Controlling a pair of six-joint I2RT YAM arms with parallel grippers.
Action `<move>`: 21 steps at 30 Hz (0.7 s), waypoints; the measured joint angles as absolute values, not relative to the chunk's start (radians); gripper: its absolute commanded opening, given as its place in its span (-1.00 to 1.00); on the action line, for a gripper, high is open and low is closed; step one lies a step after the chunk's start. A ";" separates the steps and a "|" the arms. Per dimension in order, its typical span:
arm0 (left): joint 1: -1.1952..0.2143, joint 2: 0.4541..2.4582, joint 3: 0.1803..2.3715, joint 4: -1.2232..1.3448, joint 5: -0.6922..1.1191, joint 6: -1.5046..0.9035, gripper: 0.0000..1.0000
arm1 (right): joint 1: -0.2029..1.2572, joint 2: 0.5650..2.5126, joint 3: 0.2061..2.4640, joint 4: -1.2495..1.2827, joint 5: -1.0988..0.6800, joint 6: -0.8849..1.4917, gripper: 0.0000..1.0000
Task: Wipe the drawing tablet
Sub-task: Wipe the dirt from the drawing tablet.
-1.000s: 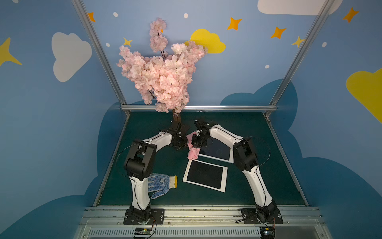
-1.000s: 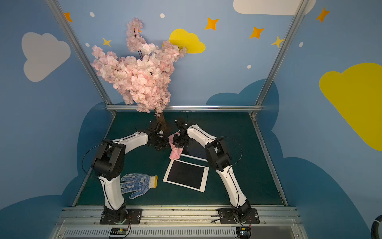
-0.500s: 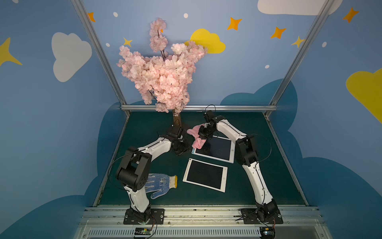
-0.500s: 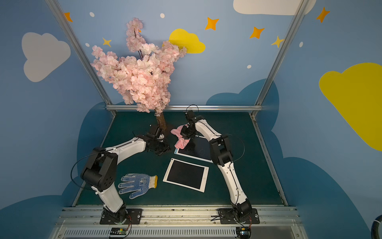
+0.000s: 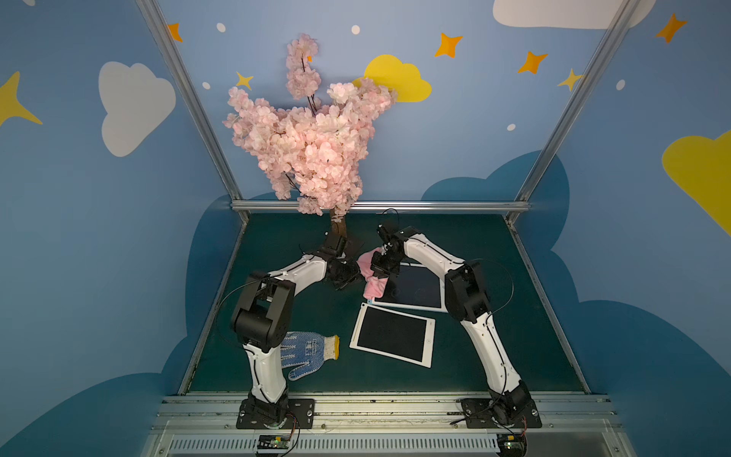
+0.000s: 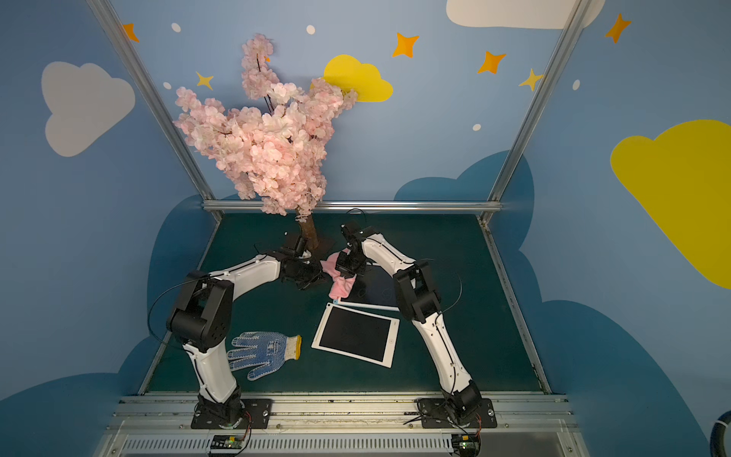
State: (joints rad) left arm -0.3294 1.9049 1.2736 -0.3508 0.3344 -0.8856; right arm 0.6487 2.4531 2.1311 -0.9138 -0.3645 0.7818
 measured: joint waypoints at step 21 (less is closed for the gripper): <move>-0.329 1.972 1.332 -0.378 0.373 -0.870 -0.87 | 0.513 2.480 2.192 -0.907 -0.323 0.746 -1.00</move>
